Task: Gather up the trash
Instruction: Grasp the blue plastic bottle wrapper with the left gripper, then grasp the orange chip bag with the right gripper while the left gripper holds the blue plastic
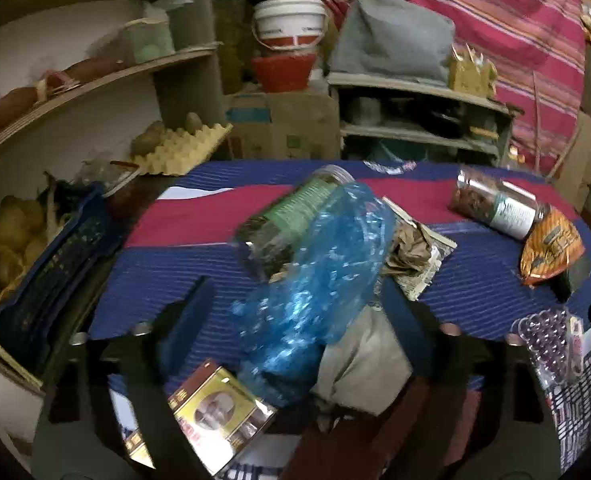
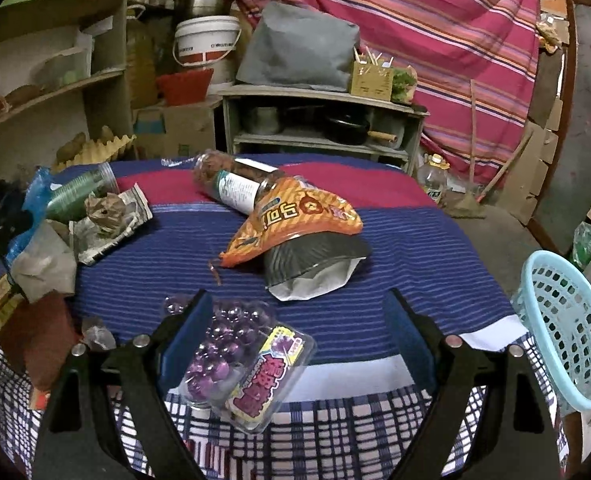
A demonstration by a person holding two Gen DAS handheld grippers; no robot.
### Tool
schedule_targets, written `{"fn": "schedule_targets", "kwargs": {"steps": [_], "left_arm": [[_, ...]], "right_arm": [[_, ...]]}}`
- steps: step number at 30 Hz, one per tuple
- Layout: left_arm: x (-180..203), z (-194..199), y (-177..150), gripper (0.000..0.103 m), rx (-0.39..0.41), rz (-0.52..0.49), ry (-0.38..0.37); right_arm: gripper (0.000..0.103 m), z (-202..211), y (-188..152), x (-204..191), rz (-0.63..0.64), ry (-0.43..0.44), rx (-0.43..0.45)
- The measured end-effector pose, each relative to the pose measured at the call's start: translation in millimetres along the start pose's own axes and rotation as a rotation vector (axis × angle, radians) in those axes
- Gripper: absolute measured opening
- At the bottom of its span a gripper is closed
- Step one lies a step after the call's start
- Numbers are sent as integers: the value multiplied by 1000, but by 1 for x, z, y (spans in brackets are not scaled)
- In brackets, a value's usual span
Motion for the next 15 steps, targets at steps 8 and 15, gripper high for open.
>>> {"fn": "schedule_targets", "kwargs": {"steps": [8,15], "left_arm": [[4,-14,-9,22,-55,24,-55],[-7,-4,7,13,-21,71,-64]], "right_arm": [[85,-15,9,7,-27,-1,-6],[85,-30,28,11,-44,-7,11]]}}
Point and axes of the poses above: each gripper's, at about its wrist camera, not at the fingertips, and z roughly against the way its jaws point, x to its right, y to its top, the point moved 7 cm from there along -z, roughly the way its jaws point, and after that the axes turned 8 degrees about x, right-handed, at the moved point
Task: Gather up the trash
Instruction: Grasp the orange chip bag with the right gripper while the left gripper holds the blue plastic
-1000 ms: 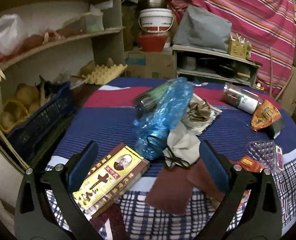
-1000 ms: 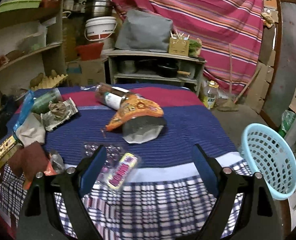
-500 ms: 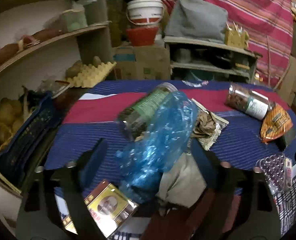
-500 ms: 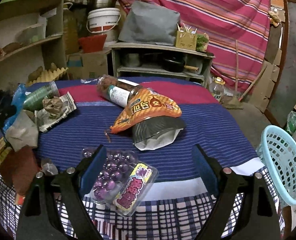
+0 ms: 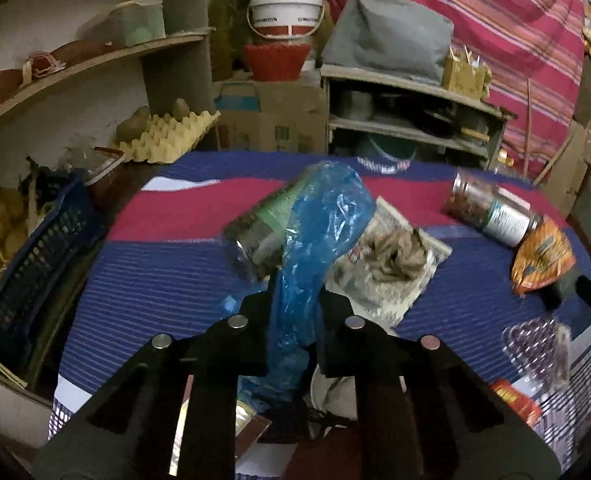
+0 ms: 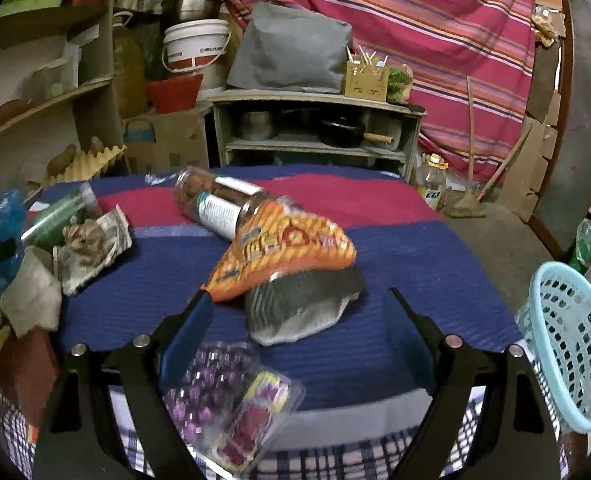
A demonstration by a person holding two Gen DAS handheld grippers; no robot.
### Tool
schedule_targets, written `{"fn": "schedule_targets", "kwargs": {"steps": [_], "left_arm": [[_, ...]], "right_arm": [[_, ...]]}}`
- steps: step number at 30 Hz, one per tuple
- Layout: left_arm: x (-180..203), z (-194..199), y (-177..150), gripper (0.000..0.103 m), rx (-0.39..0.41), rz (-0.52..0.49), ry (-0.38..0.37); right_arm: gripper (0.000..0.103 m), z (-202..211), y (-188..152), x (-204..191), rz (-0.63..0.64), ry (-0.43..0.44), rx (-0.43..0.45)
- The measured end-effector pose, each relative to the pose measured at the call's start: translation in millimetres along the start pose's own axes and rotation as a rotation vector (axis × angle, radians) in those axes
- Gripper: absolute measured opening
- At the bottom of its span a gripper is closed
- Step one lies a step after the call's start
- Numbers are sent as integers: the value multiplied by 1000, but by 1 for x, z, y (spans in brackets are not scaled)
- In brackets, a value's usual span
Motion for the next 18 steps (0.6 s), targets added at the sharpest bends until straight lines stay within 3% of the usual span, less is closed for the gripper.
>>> {"fn": "schedule_targets", "kwargs": {"steps": [6,8,12,14,18], "left_arm": [[6,14,25,13,52,23,-20],[10,17,31,13,67,22,-28],[26,21,44,13,88,13,-45],[34,23,47,13,94,5,-52],[49,26,48,13,100,-12,-62]], "right_arm": [[83,-36,9,11,-28,15,-70],[72,-48,7,12,-38,40,-110],[60,-54,10,10,-61,108,-121],[42,-53,12,7,-52,122,-113],[21,-46,17,2,7,123,-76]]}}
Point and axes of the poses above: each gripper's, at about its wrist camera, not at the fingertips, and z roughly against the way its jaws point, x to its right, y to its top, the point moved 7 cm from there along -z, roughly the way its jaws point, and after that the axes turned 8 degrees about x, right-handed, at the moved point
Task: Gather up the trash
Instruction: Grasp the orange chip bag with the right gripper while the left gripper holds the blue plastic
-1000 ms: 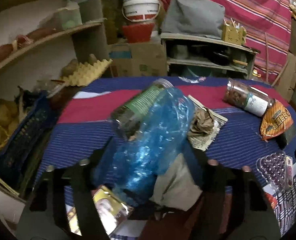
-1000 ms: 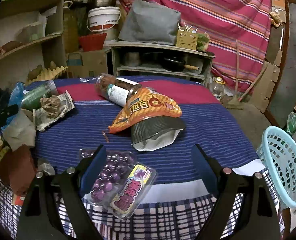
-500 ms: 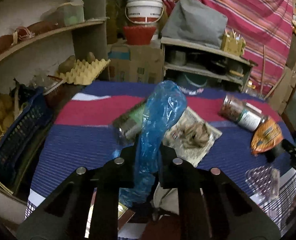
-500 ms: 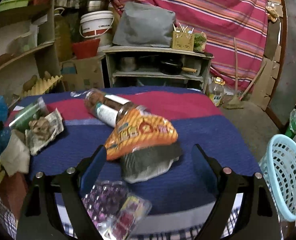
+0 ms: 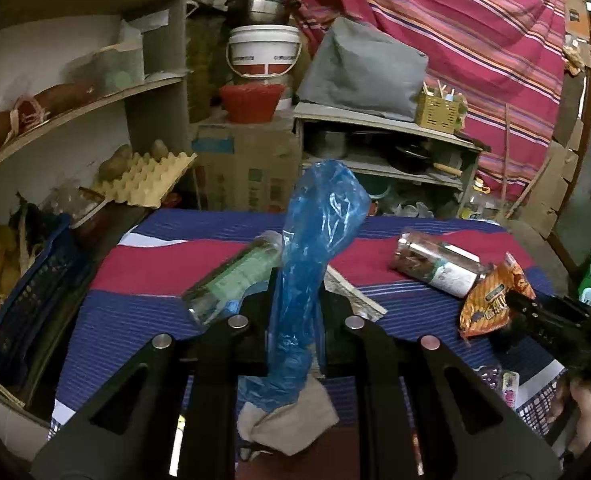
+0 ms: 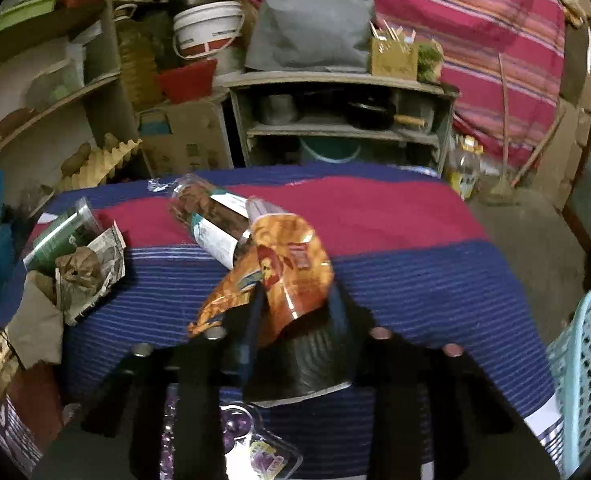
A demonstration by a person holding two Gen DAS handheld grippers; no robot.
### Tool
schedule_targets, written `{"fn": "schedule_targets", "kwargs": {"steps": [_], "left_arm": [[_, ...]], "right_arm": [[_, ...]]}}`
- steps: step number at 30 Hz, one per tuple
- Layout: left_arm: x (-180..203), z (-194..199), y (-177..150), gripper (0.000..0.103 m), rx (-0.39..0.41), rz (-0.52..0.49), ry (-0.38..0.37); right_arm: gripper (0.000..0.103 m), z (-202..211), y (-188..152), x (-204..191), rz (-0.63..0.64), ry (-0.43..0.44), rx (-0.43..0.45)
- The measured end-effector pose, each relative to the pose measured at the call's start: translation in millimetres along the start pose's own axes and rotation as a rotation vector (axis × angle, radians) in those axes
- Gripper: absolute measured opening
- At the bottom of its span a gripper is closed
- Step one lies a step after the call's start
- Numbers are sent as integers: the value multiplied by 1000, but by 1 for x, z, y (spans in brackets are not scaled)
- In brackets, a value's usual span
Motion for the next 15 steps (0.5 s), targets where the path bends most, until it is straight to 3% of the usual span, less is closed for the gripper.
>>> {"fn": "schedule_targets", "kwargs": {"steps": [2,4,15], "left_arm": [[5,1,0,13,-2,-4,-7],[13,3,0,13,-3,-15,-10],[57,38,16,13,39,-55,-46]], "right_arm": [[10,4,1,0,7,6,12],[8,8,1,1,-1,23,20],[5,76,23,28,-64,87,126]]}}
Point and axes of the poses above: each gripper's, at about its wrist camera, not at the fingertips, and z roughly against the way its jaws point, x to its right, y to its top, the point moved 7 cm from there along -z, roughly the way its jaws point, and after that the axes turned 8 degrees about x, right-handed, at the moved point
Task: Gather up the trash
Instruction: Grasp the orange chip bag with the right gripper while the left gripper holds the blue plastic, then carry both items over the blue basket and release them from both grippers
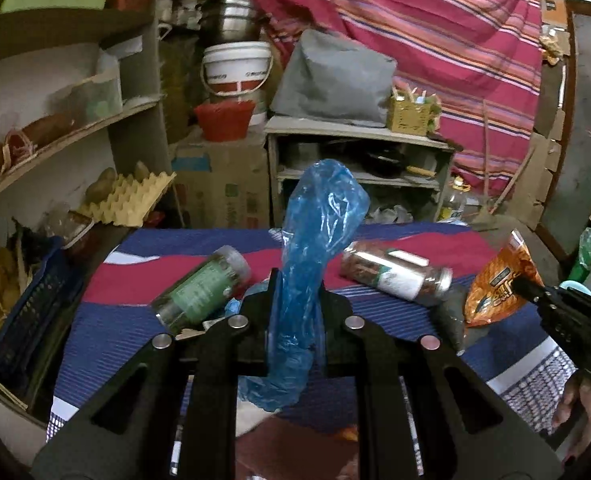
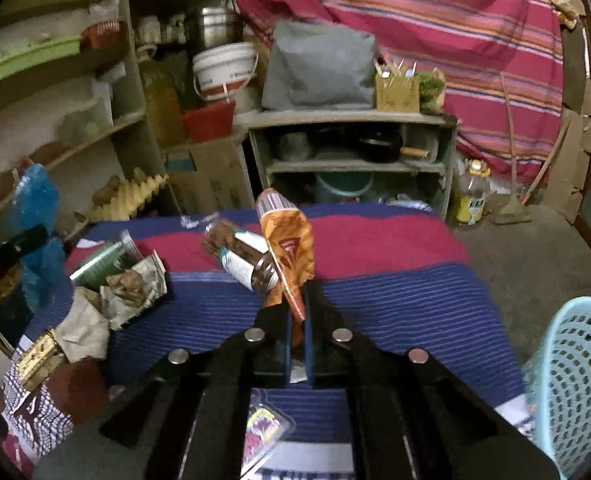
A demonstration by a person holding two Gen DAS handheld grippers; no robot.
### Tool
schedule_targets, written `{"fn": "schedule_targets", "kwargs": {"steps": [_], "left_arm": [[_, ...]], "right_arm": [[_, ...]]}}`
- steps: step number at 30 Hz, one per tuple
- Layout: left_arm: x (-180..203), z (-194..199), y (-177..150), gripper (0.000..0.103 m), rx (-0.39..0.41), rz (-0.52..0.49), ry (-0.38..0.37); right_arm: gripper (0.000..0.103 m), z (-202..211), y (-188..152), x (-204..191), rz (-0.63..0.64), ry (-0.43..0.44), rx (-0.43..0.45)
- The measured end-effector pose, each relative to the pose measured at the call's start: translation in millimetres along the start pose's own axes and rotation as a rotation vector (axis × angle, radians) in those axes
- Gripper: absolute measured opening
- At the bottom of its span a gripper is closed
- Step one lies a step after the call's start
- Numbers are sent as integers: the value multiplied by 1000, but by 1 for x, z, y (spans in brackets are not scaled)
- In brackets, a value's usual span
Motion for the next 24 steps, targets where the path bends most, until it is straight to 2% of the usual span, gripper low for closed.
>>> {"fn": "schedule_targets", "kwargs": {"steps": [9,24], "left_arm": [[75,25,5,13,6,-28,-79],[234,34,-37,13,-33,-143,-242]], "right_arm": [[5,67,1,51,-15,-50,35],[5,143,-26,198,-116,-235,39]]}}
Point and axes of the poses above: each gripper's, at about its wrist camera, not at the fingertips, and z roughly against the way its jaws point, x to its right, y to its top, the point moved 7 cm from there along -z, roughly the way its jaws point, and after that the axes turned 8 degrees about x, right-handed, at the moved point
